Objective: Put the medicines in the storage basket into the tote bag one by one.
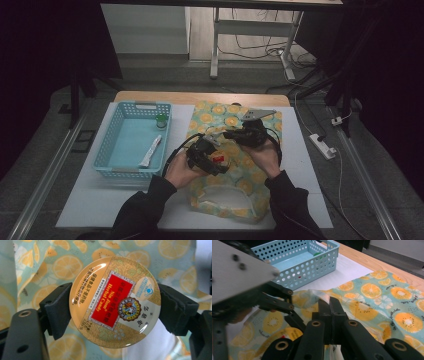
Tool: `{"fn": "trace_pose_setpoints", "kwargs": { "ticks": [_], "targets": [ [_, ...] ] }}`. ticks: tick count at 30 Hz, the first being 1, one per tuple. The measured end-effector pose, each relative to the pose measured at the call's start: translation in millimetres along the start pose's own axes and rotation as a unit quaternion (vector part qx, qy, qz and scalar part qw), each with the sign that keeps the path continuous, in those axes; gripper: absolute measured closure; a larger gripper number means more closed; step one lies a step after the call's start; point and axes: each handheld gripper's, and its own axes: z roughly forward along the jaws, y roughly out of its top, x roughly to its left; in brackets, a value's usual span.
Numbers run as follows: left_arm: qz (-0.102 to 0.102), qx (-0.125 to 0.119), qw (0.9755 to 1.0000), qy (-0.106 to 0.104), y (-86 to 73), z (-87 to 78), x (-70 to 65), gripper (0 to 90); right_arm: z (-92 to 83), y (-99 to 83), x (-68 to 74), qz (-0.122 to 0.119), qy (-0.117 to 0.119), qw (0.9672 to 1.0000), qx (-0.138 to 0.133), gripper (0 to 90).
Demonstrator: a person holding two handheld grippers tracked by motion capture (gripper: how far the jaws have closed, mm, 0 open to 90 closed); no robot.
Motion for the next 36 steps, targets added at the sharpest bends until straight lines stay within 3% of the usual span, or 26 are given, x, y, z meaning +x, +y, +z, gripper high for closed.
{"fn": "trace_pose_setpoints", "kwargs": {
  "ticks": [4, 13, 17, 28, 36],
  "targets": [
    [-0.003, 0.005, 0.9998, 0.021, 0.7, 8.2, 6.7, 20.2, 1.2, -0.8, -0.6, 0.001, -0.001, 1.0, 0.002, 90.0],
    [-0.024, 0.007, 0.9987, 0.046, 2.5, 21.0, 21.5, 20.2, 6.9, -3.4, -1.1, 0.0, -0.004, 0.9999, 0.011, 90.0],
    [-0.024, 0.016, 0.9978, 0.06, 3.4, 26.8, 27.5, 20.2, 9.6, -5.2, -2.6, 0.001, -0.007, 0.9999, 0.015, 90.0],
    [-0.023, 0.043, 0.9962, 0.072, 0.6, 42.4, 42.7, 20.1, 16.4, -11.3, -9.2, 0.008, -0.016, 0.9995, 0.025, 90.0],
    [-0.023, 0.039, 0.9964, 0.072, -1.3, 52.6, 41.1, 19.8, 17.3, -12.3, -9.6, 0.008, -0.018, 0.9996, 0.023, 90.0]
  ]
}}
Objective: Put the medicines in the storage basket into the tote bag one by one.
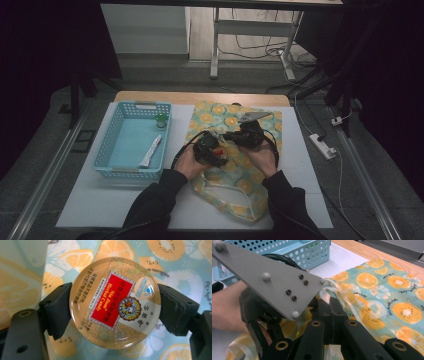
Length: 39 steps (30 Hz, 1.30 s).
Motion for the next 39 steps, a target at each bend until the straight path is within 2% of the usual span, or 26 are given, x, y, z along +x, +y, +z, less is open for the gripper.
{"fn": "trace_pose_setpoints", "kwargs": {
  "ticks": [2, 4, 6, 10, 16, 20, 32, 35, 39],
  "targets": [
    [-0.001, -0.005, 1.0, -0.001, -0.3, -1.1, 0.3, 19.2, 0.1, 0.4, 0.9, 0.0, 0.001, 1.0, -0.001, 90.0],
    [-0.009, -0.013, 0.9999, -0.003, -0.2, -3.6, -0.8, 14.3, 0.2, 0.8, 1.6, -0.001, 0.001, 1.0, -0.004, 90.0],
    [-0.001, -0.011, 0.9999, -0.002, 0.3, -8.3, -2.0, 13.7, -0.1, 1.1, 1.7, 0.001, 0.002, 1.0, -0.006, 90.0],
    [-0.013, -0.029, 0.9995, -0.009, -1.2, -16.7, -5.8, 11.5, -0.9, 0.5, 1.9, 0.001, 0.004, 1.0, -0.009, 90.0],
    [-0.009, -0.028, 0.9995, -0.008, -4.9, -30.0, -10.3, 8.6, -1.3, 2.5, 5.6, -0.002, 0.01, 0.9999, -0.012, 90.0],
    [-0.021, -0.038, 0.9987, -0.025, -10.6, -40.0, -9.4, 7.2, -1.1, 2.4, 6.4, -0.005, 0.011, 0.9999, -0.008, 90.0],
    [-0.035, -0.056, 0.9963, -0.055, -20.0, -64.3, -10.1, 1.6, -4.4, 3.8, 6.9, -0.007, 0.013, 0.9998, -0.01, 90.0],
    [-0.039, -0.06, 0.9958, -0.057, -22.2, -70.5, -9.3, 0.4, -4.4, 4.0, 7.0, -0.007, 0.013, 0.9998, -0.009, 90.0],
    [-0.038, -0.064, 0.996, -0.049, -25.9, -79.8, -7.4, 0.0, -4.9, 4.2, 7.2, -0.007, 0.014, 0.9998, -0.01, 90.0]
  ]
}}
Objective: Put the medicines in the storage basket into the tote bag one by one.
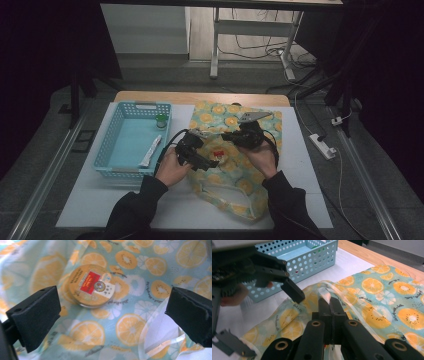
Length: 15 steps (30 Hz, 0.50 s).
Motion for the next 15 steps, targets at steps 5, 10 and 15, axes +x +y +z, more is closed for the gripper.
{"fn": "trace_pose_setpoints", "kwargs": {
  "ticks": [5, 10, 15],
  "targets": [
    [-0.005, -0.006, 1.0, -0.004, -4.5, -11.1, 3.9, 0.0, -0.5, 0.4, 0.6, 0.0, 0.0, 1.0, -0.001, 90.0],
    [-0.005, -0.007, 1.0, 0.001, -7.9, -19.3, 7.2, 0.0, 0.1, 0.5, 1.3, -0.001, 0.001, 1.0, 0.001, 90.0],
    [-0.01, -0.015, 0.9998, 0.004, -10.7, -30.1, 10.6, 0.0, -1.6, 1.8, 2.6, -0.003, 0.001, 1.0, -0.001, 90.0]
  ]
}}
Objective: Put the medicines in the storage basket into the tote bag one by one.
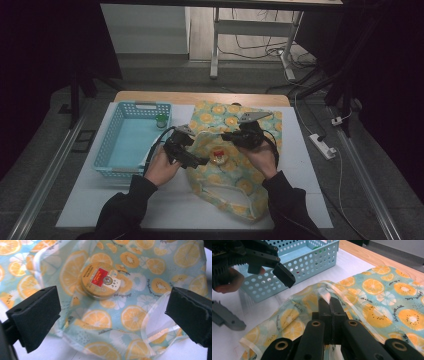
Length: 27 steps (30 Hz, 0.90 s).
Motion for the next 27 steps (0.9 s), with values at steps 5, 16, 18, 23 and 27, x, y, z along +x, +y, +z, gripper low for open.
{"fn": "trace_pose_setpoints", "kwargs": {
  "ticks": [5, 16, 18, 23, 27],
  "targets": [
    [-0.004, -0.006, 1.0, -0.002, -3.5, -12.6, 7.6, 0.0, 0.1, 0.9, 1.8, -0.001, 0.002, 1.0, -0.001, 90.0],
    [-0.017, -0.02, 0.9996, 0.001, -16.5, -35.7, 28.0, 0.0, 1.7, 1.0, 3.8, -0.004, 0.005, 1.0, 0.004, 90.0],
    [-0.017, -0.031, 0.9992, 0.018, -19.9, -39.2, 31.1, 0.0, 1.4, 1.4, 4.2, -0.005, 0.005, 1.0, 0.003, 90.0],
    [-0.034, -0.039, 0.9967, 0.062, -29.0, -51.1, 42.7, 0.0, -2.2, 2.6, 4.1, -0.006, 0.002, 1.0, -0.002, 90.0],
    [-0.046, -0.04, 0.9944, 0.087, -36.8, -60.8, 52.0, 0.0, -2.0, 2.4, 3.8, -0.006, 0.002, 1.0, -0.003, 90.0]
  ]
}}
